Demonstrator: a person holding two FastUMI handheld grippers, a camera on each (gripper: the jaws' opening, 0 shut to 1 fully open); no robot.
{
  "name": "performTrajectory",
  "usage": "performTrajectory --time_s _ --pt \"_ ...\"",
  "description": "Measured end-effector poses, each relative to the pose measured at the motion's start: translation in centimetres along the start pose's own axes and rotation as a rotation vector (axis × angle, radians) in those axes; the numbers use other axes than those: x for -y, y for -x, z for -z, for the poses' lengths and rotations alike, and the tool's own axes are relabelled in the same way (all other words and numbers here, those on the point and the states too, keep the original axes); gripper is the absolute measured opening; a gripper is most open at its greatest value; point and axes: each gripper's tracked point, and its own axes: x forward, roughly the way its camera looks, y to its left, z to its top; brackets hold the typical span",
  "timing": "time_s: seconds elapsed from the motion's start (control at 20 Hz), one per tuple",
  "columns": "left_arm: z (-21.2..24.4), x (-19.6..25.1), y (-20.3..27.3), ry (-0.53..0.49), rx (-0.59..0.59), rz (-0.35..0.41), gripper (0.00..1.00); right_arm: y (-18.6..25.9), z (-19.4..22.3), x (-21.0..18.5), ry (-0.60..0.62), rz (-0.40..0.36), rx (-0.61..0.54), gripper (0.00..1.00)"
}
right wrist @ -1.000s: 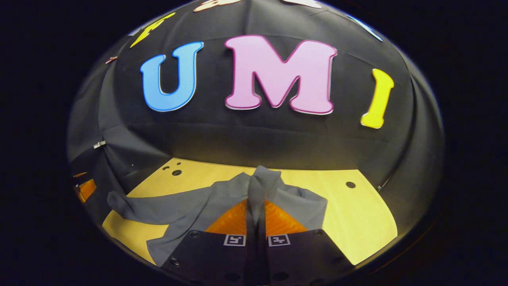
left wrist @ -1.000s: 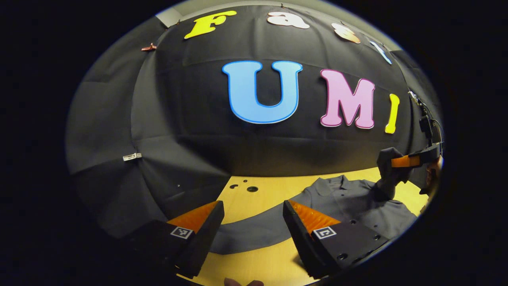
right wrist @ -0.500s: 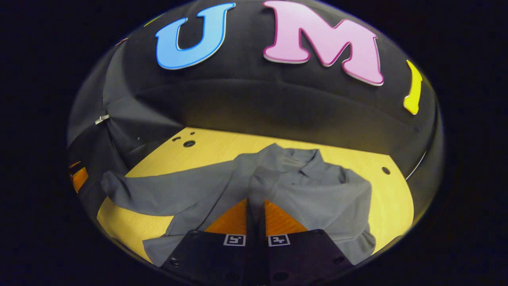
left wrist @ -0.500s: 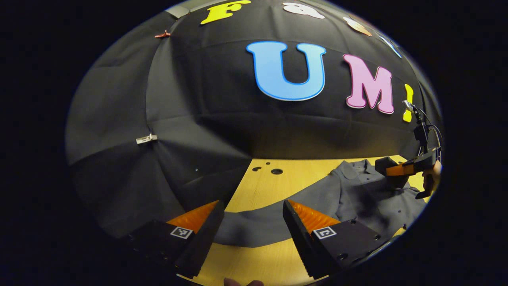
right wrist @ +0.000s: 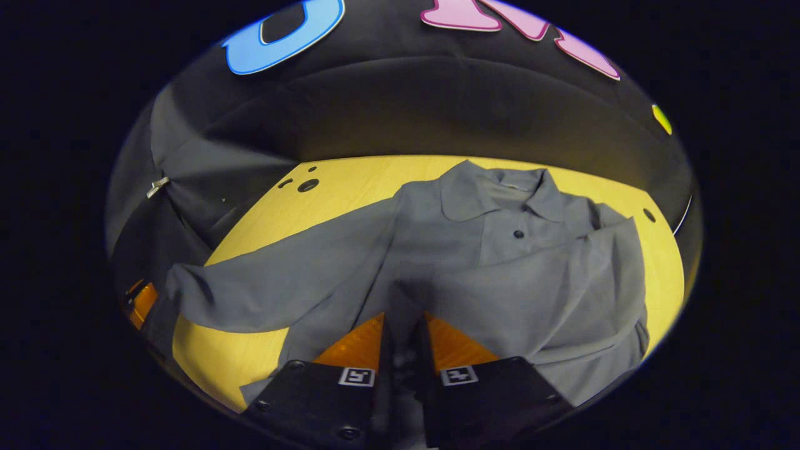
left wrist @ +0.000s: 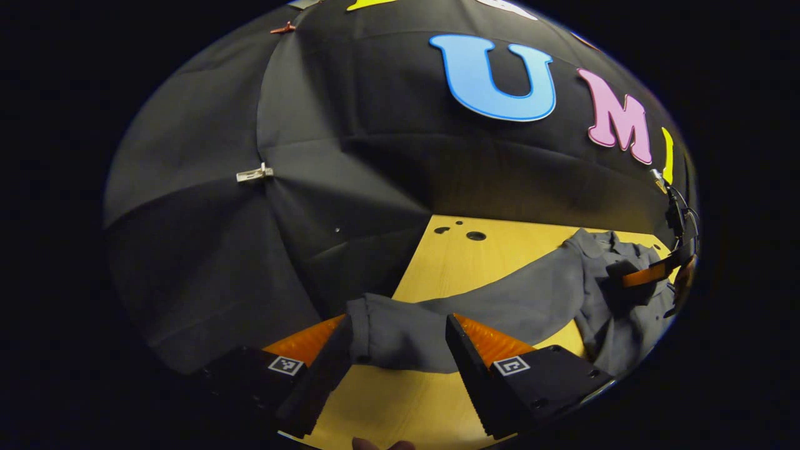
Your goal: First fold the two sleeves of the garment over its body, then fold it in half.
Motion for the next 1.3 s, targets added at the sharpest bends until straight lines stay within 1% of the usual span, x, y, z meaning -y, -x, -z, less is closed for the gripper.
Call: performTrajectory --time_s 0.05,0.1,0.15,0.2,0.25,0.3,0.35,0.4,0.45,0.5,0.6,0.75,0.85,0.95,1.0,1.05,1.1,1.2,1.3 --pt "0.4 -0.3 -0.6 0.001 -0.008 -0.002 0.94 -0.2 0.2 -0.9 -0.012 -0.029 -0.012 0.34" --pt "0.6 -0.5 -1.0 -0.002 -0.013 -0.001 0.94 0.0 0.1 -2.0 -0.021 -0.060 -0.014 0.39" --pt "1.0 -0.8 -1.5 -0.004 -0.018 -0.003 0.94 0.3 -0.1 -3.0 -0.024 -0.090 -0.007 0.51" --pt "1.1 -0.8 -2.1 -0.004 -0.025 -0.003 0.94 0.8 -0.2 -4.1 -0.032 -0.133 -0.003 0.43" --pt "1.3 -1.0 -2.6 -0.003 -0.033 -0.005 0.94 1.5 -0.2 -5.4 -0.048 -0.183 -0.003 0.53" --pt "1.5 -1.1 -3.0 -0.002 -0.043 -0.009 0.94 2.8 -0.4 -6.5 -0.063 -0.228 0.003 0.54" --pt "1.9 -1.3 -3.5 -0.003 -0.056 -0.011 0.94 4.0 -0.9 -7.1 -0.077 -0.260 0.017 0.48" --pt "2.3 -1.3 -3.8 -0.005 -0.070 -0.012 0.94 5.1 -1.0 -7.1 -0.087 -0.281 0.028 0.58" --pt "2.5 -1.3 -4.3 -0.006 -0.079 -0.013 0.94 6.4 -1.3 -6.9 -0.093 -0.290 0.040 0.49" --pt "2.8 -1.3 -4.8 -0.006 -0.089 -0.014 0.94 7.8 -1.6 -6.4 -0.098 -0.289 0.058 0.58" --pt "3.3 -1.5 -5.5 -0.001 -0.114 -0.021 0.94 10.2 -2.1 -4.6 -0.111 -0.263 0.094 0.58" --pt "4.6 -1.9 -6.7 -0.001 -0.169 -0.033 0.94 13.8 -2.0 -1.1 -0.144 -0.200 0.140 0.58" --pt "5.7 -2.0 -7.3 -0.008 -0.211 -0.041 0.97 15.9 -1.3 1.8 -0.160 -0.146 0.158 0.58" --pt "7.0 -1.4 -7.5 0.022 -0.261 -0.023 0.98 17.8 -0.3 5.0 -0.154 -0.076 0.175 0.58" --pt "6.8 -1.0 -7.8 0.042 -0.246 -0.021 0.99 18.4 0.5 6.2 -0.153 -0.051 0.171 0.48" --pt "7.1 -1.0 -7.5 0.040 -0.257 -0.026 0.83 19.0 1.5 7.2 -0.158 -0.030 0.161 0.58" --pt "7.1 -1.1 -7.7 0.030 -0.256 -0.031 0.82 19.6 2.3 8.2 -0.166 -0.014 0.151 0.58" --pt "6.8 -0.2 -7.4 -0.005 -0.267 0.003 0.48 20.9 3.7 9.9 -0.189 0.009 0.151 0.58" --pt "6.6 0.0 -7.6 -0.027 -0.278 -0.008 0.13 22.0 4.4 11.2 -0.212 0.025 0.160 0.58"
